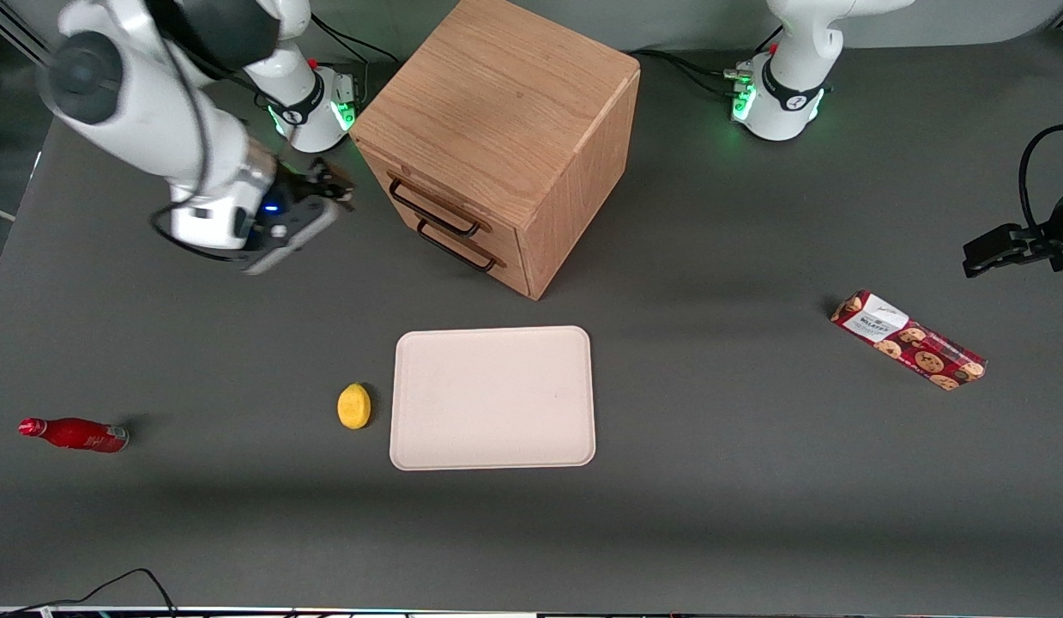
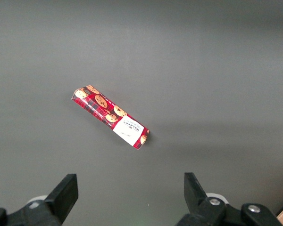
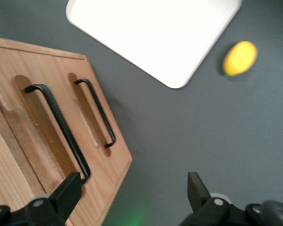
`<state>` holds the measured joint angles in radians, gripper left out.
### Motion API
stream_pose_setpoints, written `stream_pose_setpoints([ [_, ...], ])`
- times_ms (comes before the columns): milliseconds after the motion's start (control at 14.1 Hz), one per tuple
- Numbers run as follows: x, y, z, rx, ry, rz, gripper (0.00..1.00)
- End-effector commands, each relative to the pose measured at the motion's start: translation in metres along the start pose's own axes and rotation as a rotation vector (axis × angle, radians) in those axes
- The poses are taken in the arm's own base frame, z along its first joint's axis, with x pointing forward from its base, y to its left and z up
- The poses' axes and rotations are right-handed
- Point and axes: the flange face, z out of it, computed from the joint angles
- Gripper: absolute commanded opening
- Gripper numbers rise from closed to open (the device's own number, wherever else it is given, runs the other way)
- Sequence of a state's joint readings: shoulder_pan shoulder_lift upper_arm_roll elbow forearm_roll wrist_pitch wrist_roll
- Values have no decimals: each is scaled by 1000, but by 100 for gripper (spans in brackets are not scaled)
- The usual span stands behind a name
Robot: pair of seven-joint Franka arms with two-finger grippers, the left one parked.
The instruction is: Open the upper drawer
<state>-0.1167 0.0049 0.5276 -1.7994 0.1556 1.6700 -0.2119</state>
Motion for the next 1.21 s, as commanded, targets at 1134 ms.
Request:
stream_pose_setpoints([
  [1134, 34, -48, 120, 92, -81, -112, 100],
])
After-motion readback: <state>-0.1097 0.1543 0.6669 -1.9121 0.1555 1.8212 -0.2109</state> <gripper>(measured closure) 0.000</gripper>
